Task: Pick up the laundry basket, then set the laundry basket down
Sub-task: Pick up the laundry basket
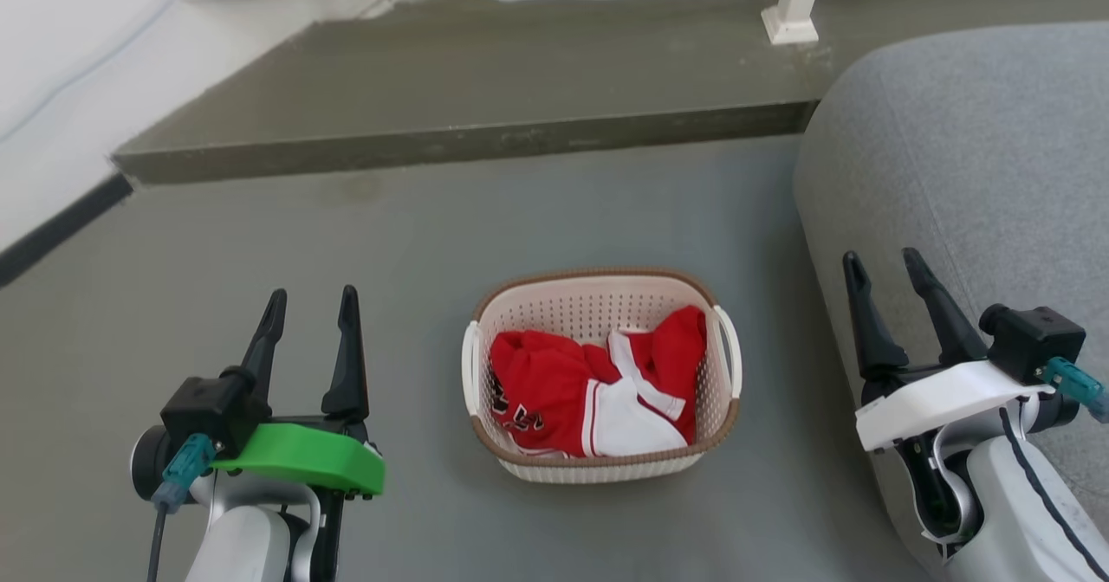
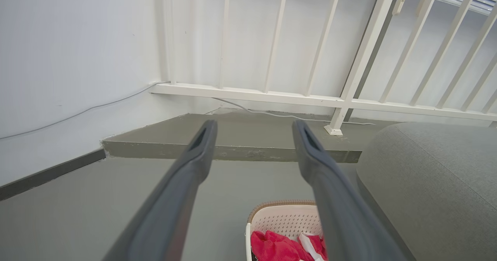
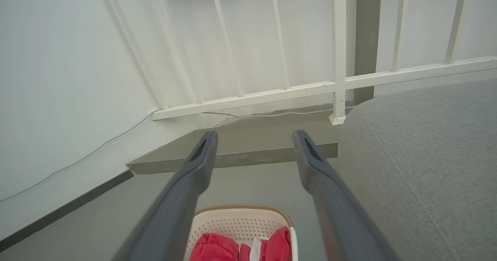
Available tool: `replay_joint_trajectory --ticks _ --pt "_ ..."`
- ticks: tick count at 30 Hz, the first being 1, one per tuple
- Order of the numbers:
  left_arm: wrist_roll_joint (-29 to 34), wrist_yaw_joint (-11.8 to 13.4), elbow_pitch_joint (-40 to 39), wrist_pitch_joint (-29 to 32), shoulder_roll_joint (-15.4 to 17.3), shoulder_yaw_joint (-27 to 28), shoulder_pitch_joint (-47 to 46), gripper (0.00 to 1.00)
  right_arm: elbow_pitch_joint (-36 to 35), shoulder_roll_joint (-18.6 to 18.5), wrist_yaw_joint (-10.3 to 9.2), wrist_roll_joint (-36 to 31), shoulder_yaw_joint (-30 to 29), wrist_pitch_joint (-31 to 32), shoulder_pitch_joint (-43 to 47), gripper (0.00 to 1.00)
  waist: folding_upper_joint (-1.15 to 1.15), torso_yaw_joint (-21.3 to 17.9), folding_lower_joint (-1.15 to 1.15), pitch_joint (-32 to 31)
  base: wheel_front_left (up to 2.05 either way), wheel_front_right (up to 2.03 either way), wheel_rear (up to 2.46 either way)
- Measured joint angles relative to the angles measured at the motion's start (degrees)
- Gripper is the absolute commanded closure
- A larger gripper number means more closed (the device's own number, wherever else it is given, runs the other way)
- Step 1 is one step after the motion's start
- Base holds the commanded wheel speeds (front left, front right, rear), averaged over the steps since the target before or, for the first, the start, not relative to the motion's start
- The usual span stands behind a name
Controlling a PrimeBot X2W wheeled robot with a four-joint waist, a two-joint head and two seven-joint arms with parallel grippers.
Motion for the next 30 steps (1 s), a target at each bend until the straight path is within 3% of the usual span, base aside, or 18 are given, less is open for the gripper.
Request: replay_joint_trajectory --ticks 30 --pt "0.9 -0.1 4.5 0.0 -0.1 -3.4 -14.2 0.00 3.8 -0.3 0.94 1.2 -2.9 -0.1 -11.2 0.00 0.00 -1.7 0.00 19.6 0.00 0.00 0.00"
